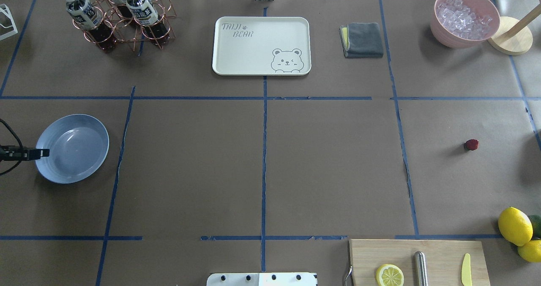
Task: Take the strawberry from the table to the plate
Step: 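Lower the left gripper to the light blue plate and grasp its rim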
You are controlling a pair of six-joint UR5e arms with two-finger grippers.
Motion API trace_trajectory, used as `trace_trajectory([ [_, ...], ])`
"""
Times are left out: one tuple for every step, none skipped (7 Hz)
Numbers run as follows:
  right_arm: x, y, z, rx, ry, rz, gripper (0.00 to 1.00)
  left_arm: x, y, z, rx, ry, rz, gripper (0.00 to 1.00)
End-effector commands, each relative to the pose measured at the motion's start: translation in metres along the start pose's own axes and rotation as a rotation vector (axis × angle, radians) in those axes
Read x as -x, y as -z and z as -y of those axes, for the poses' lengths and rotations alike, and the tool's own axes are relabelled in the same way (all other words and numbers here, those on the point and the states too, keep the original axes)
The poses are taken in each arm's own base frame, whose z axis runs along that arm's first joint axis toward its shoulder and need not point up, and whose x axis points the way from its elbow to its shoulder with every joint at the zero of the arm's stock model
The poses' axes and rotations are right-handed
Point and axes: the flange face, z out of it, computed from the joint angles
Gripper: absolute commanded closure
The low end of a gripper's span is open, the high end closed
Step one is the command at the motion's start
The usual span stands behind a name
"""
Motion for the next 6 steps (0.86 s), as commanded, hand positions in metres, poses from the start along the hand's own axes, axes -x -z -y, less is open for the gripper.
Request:
trace_trajectory([
  [0.000, 0.000, 0.000, 0.000, -0.001, 0.000, 0.00, -0.053, 0.017, 0.022, 0.004, -0.009, -0.060, 1.00],
  [0.000, 0.000, -0.001, 0.002, -0.003, 0.000, 0.00, -0.108, 0.027, 0.052, 0.017, -0.002, -0.051, 1.00],
  [0.000, 0.000, -0.001, 0.002, -0.003, 0.002, 0.00, -0.173, 0.024, 0.094, 0.018, 0.072, -0.051, 1.00],
  [0.000, 0.000, -0.001, 0.002, -0.006, 0.002, 0.00, -0.208, 0.006, 0.118, 0.031, 0.093, -0.048, 1.00],
  [-0.001, -0.001, -0.002, 0.005, -0.009, 0.002, 0.00, -0.204, 0.005, 0.116, 0.037, 0.048, -0.041, 0.65],
  [-0.001, -0.001, -0.002, 0.004, -0.010, 0.003, 0.00, -0.181, 0.001, 0.104, 0.062, -0.067, -0.007, 0.18],
])
